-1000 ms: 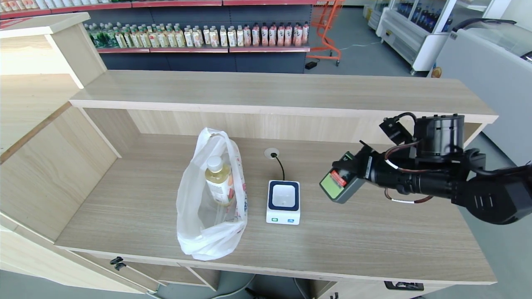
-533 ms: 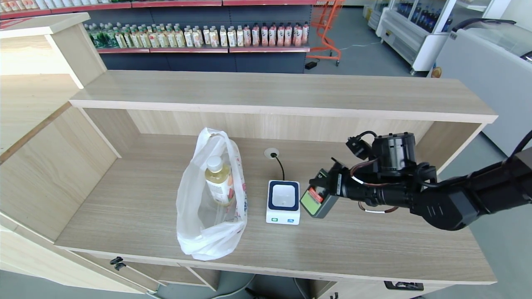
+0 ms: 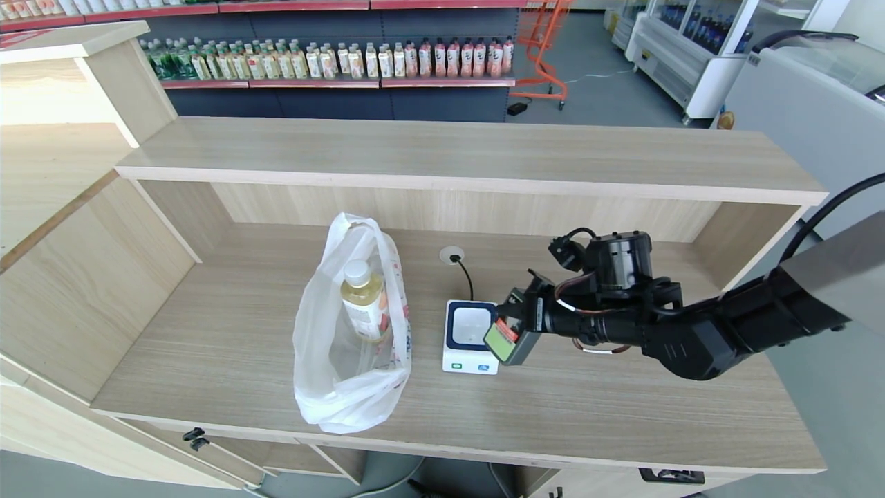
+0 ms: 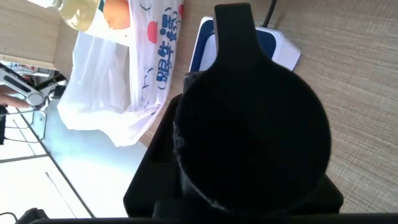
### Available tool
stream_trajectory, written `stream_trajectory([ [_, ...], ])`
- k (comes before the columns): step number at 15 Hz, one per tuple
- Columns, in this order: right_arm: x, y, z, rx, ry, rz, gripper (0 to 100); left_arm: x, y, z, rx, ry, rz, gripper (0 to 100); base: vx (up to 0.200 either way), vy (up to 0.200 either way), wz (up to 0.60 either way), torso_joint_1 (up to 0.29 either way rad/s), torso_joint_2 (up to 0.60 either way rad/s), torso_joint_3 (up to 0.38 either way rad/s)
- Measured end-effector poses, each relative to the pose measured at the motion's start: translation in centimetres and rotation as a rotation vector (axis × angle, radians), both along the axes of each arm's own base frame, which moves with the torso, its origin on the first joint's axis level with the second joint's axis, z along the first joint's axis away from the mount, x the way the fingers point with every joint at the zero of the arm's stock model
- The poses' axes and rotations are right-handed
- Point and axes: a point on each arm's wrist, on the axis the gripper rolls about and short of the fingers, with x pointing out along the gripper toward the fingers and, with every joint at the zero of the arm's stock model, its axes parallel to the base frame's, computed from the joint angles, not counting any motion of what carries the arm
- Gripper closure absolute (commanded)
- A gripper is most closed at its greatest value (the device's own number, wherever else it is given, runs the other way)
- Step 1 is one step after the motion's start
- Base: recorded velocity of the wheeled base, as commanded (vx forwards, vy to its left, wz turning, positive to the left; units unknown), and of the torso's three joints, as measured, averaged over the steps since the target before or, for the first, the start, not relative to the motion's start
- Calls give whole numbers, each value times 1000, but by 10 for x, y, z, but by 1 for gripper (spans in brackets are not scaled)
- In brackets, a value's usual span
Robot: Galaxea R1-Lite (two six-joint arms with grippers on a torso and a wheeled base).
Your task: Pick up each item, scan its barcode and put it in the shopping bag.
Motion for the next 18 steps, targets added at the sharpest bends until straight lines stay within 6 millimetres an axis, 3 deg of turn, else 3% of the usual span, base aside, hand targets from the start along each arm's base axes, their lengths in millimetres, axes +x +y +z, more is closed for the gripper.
stream_trajectory([
  [9, 16, 12, -22, -34, -45, 31, 100, 0, 0, 0, 0, 0, 0, 0, 0, 0, 0, 0, 0, 0],
  [18, 34, 22, -23, -22, -88, 39, 100, 0, 0, 0, -1, 0, 0, 0, 0, 0, 0, 0, 0, 0],
])
